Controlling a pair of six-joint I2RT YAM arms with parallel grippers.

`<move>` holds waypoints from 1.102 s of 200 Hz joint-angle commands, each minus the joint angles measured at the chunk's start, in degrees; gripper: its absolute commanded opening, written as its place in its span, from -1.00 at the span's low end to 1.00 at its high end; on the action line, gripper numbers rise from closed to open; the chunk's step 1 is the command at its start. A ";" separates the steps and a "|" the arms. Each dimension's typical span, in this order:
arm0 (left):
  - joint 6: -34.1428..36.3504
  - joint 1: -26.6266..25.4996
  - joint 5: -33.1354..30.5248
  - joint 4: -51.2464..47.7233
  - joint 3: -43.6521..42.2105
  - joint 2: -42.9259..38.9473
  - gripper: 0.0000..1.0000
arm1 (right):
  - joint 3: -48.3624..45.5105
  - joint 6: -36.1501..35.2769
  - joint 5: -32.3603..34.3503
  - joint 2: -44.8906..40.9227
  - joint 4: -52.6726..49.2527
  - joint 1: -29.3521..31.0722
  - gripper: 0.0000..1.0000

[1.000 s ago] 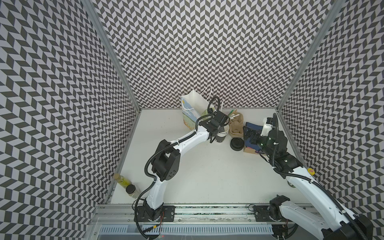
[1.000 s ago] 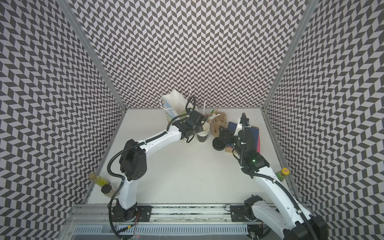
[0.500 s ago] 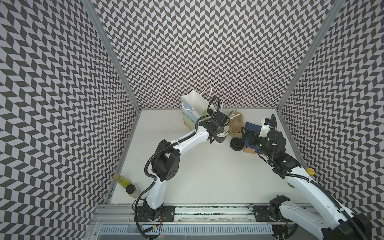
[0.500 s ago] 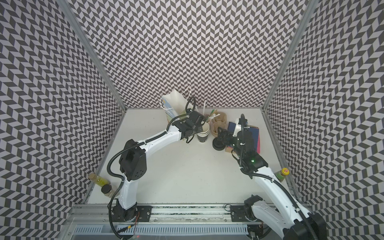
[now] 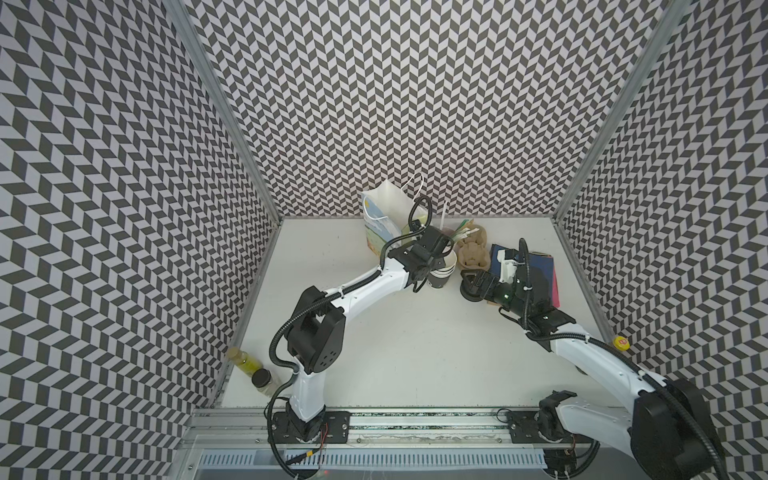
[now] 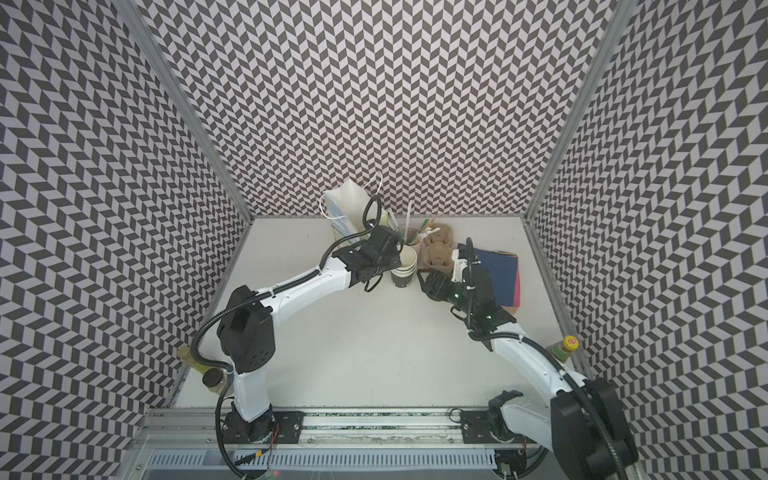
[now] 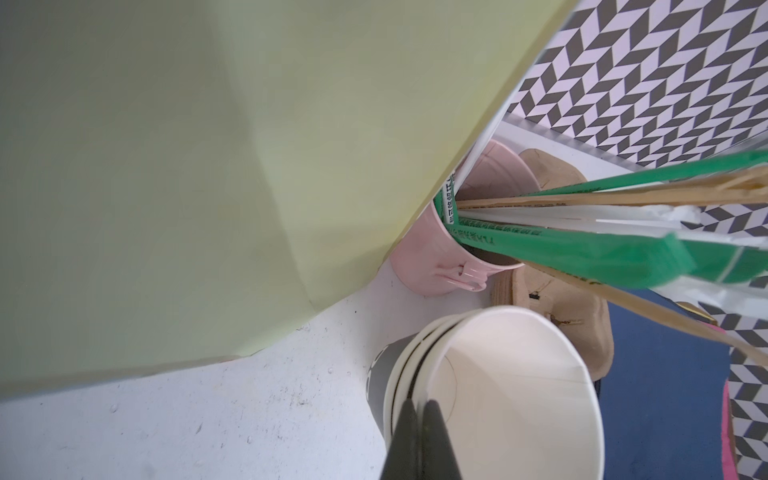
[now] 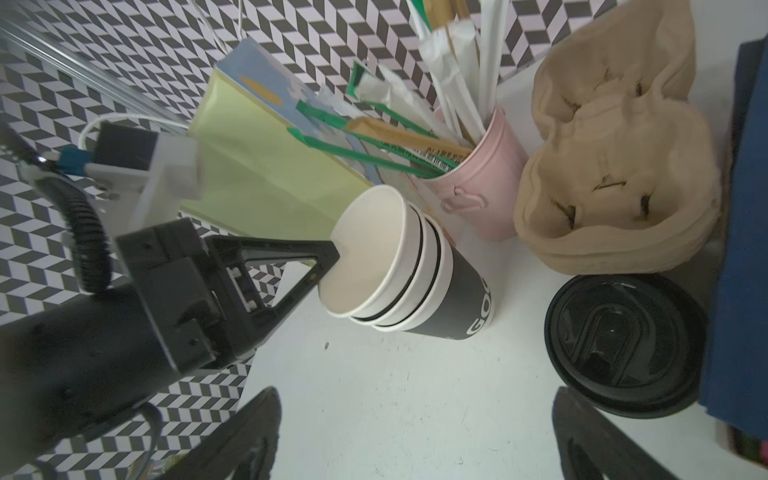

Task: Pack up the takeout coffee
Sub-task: 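Close the left gripper on the top cup rim while the right approaches lids, then lift the paper cup with the left gripper and set it down nearer the robot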

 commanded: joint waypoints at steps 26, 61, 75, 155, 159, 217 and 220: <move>-1.75 -0.04 1.35 5.49 -2.72 -2.76 -1.00 | -3.89 8.31 -7.37 4.69 15.78 -1.35 0.98; -2.54 0.07 2.76 9.01 -6.28 -4.66 -1.00 | -3.49 10.08 -10.62 9.68 19.23 -1.71 0.97; -2.74 0.04 3.27 9.05 -6.48 -4.66 -1.00 | -3.51 10.76 -10.54 10.81 20.85 -1.71 0.96; -3.32 0.22 3.67 10.76 -8.82 -6.22 -1.00 | -0.59 11.86 -8.06 16.90 21.25 -1.71 0.95; -3.34 0.28 3.67 10.80 -8.94 -6.29 -1.00 | -0.42 11.95 -8.07 17.26 21.17 -1.71 0.95; -3.21 0.53 3.60 10.35 -9.50 -6.29 -1.00 | -0.86 12.63 -8.43 18.20 24.78 -1.58 0.94; -3.10 0.52 3.52 10.20 -9.45 -6.29 -1.00 | -0.99 12.60 -8.43 18.01 24.94 -1.62 0.94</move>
